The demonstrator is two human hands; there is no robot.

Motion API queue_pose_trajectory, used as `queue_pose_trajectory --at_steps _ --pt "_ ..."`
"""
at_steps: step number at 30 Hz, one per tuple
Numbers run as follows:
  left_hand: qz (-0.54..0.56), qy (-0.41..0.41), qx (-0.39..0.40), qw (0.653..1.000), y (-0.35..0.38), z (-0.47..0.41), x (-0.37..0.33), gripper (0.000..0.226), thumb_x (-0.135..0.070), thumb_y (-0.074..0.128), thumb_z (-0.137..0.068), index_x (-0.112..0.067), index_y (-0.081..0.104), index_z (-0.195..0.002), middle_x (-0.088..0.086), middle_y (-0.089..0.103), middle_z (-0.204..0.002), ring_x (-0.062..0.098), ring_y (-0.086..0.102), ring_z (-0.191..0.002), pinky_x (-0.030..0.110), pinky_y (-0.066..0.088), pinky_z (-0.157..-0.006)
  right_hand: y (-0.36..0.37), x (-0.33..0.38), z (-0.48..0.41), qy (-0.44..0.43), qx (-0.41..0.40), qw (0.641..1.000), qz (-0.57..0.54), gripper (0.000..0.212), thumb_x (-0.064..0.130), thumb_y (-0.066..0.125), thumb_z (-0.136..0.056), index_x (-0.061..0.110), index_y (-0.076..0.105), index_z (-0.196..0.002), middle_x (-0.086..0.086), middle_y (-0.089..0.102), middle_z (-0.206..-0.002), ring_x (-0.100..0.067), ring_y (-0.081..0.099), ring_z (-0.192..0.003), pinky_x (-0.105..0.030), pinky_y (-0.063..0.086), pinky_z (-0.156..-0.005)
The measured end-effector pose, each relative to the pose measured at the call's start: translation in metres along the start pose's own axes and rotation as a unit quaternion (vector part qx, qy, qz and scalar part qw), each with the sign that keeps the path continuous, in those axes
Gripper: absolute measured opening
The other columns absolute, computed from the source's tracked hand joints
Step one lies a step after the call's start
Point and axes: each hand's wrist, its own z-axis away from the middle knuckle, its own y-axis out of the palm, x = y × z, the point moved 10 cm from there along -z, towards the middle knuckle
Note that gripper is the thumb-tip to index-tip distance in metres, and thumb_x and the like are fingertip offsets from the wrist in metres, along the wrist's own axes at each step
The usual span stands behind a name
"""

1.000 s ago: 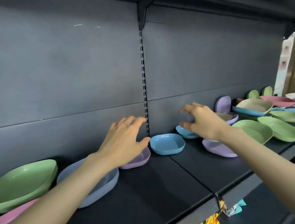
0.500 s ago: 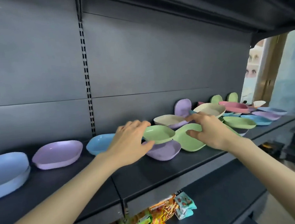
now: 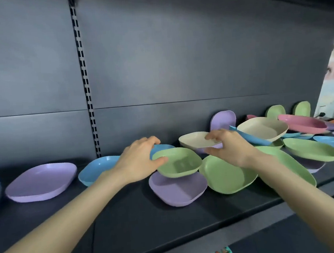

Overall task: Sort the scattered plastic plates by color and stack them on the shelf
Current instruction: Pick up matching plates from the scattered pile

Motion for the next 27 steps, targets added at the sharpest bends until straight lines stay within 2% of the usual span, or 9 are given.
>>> queue_pose_trajectory --at_steps 6,8,11,15,20,23,25,27 --pt "0.042 -0.025 0.086 0.995 0.044 -0.041 0.017 0.061 -0.053 0.063 -0.08 -0.026 0.043 -0.131 -0.004 0.049 -0.129 0.012 0.045 -0.121 0.032 0.038 -0.102 0.016 -0.027 -0.047 0.005 0.034 0.999 -0.034 0.039 0.033 0.063 -0.088 0.019 0.056 -0.124 0.001 0.056 -0.124 -0.018 0.051 -0.116 -0.022 0.036 -0.087" --pt "0.074 -0.045 0.115 0.99 0.052 -0.05 0.025 0.064 -0.055 0.065 -0.078 -0.027 0.043 -0.131 -0.005 0.05 -0.129 0.01 0.045 -0.12 0.029 0.038 -0.102 0.023 -0.036 -0.059 0.007 0.051 0.998 -0.048 0.039 0.033 0.063 -0.088 0.018 0.056 -0.123 0.001 0.057 -0.124 -0.017 0.05 -0.117 -0.022 0.036 -0.091" --pt "0.082 -0.07 0.163 0.981 0.066 -0.059 0.033 0.072 -0.06 0.066 -0.074 -0.026 0.041 -0.133 -0.006 0.05 -0.127 0.01 0.047 -0.117 0.024 0.038 -0.097 0.031 -0.047 -0.071 0.007 0.068 0.996 -0.056 0.037 0.034 0.063 -0.087 0.019 0.058 -0.121 0.003 0.058 -0.123 -0.016 0.052 -0.115 -0.024 0.037 -0.096" --pt "0.037 -0.092 0.193 0.976 0.08 -0.063 0.035 0.082 -0.061 0.068 -0.071 -0.024 0.036 -0.137 -0.01 0.047 -0.118 0.01 0.045 -0.107 0.021 0.038 -0.088 0.04 -0.056 -0.08 -0.011 0.078 0.995 -0.061 0.036 0.036 0.064 -0.086 0.02 0.059 -0.118 0.003 0.059 -0.119 -0.015 0.054 -0.107 -0.023 0.039 -0.092" --pt "0.051 -0.136 0.165 0.976 0.08 -0.064 0.039 0.081 -0.047 0.079 -0.066 -0.023 0.041 -0.133 -0.008 0.051 -0.11 0.012 0.051 -0.098 0.021 0.04 -0.078 0.044 -0.059 -0.078 -0.057 0.102 0.99 -0.076 0.038 0.037 0.064 -0.086 0.018 0.059 -0.118 0.001 0.06 -0.12 -0.017 0.053 -0.114 -0.025 0.041 -0.094" --pt "0.106 -0.156 0.111 0.976 0.067 -0.063 0.037 0.061 -0.033 0.086 -0.061 -0.02 0.057 -0.113 -0.008 0.064 -0.098 0.01 0.063 -0.087 0.024 0.05 -0.072 0.033 -0.067 -0.073 -0.068 0.086 0.99 -0.093 0.038 0.036 0.065 -0.085 0.019 0.059 -0.118 0.002 0.06 -0.119 -0.015 0.053 -0.114 -0.023 0.039 -0.091" --pt "0.148 -0.174 0.071 0.971 0.054 -0.059 0.033 0.049 -0.028 0.089 -0.054 -0.017 0.066 -0.095 -0.004 0.07 -0.088 0.013 0.067 -0.083 0.03 0.053 -0.073 0.022 -0.074 -0.067 -0.074 0.067 0.99 -0.104 0.036 0.035 0.067 -0.084 0.019 0.062 -0.115 0.001 0.063 -0.114 -0.014 0.056 -0.105 -0.023 0.041 -0.088" --pt "0.204 -0.187 0.039 0.96 0.042 -0.053 0.025 0.042 -0.027 0.086 -0.05 -0.012 0.071 -0.086 0.002 0.074 -0.082 0.015 0.068 -0.075 0.032 0.054 -0.072 0.012 -0.081 -0.059 -0.087 0.051 0.988 -0.119 0.033 0.032 0.071 -0.081 0.017 0.064 -0.11 0.001 0.064 -0.101 -0.008 0.057 -0.086 -0.019 0.042 -0.079"
